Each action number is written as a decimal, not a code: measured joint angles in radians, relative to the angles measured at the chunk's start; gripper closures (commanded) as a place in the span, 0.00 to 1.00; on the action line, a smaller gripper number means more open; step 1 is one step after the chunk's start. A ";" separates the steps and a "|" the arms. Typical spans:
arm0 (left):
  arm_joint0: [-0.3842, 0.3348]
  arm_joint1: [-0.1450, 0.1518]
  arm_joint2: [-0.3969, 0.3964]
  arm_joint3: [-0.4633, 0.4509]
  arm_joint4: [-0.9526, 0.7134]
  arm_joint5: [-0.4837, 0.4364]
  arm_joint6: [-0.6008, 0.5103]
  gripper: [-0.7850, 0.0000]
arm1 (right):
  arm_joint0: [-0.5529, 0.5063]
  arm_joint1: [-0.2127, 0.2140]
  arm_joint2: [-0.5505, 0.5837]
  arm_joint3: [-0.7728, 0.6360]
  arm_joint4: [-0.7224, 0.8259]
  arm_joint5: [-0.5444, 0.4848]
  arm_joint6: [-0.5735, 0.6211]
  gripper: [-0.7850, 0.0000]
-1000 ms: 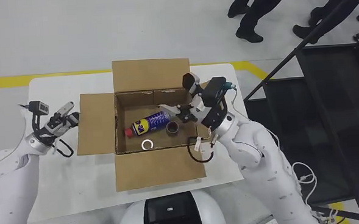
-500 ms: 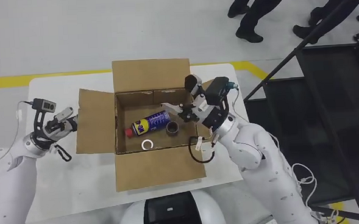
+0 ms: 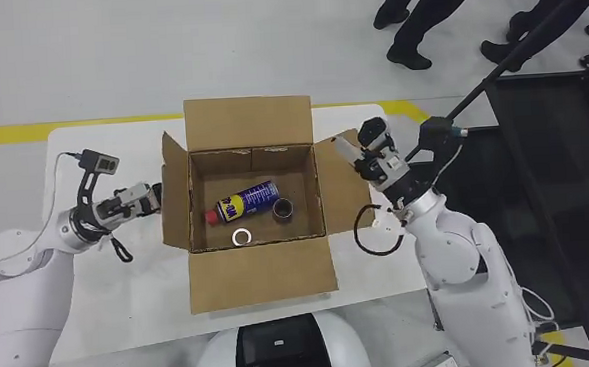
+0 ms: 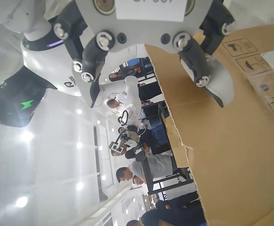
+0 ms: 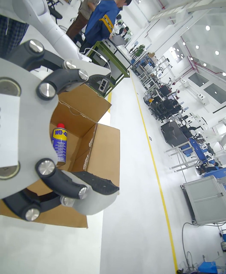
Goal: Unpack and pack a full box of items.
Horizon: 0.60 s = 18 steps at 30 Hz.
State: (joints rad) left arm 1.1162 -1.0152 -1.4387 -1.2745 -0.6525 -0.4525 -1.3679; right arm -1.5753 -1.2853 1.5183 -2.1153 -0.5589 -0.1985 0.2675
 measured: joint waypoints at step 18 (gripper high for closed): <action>-0.144 -0.039 0.213 0.108 0.153 -0.036 0.080 0.00 | -0.116 -0.005 0.037 0.188 0.168 0.033 -0.106 0.00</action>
State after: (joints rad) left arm 0.9719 -1.0546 -1.2257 -1.1669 -0.4995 -0.4885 -1.2878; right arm -1.6911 -1.2902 1.5554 -1.9273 -0.3912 -0.1657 0.1618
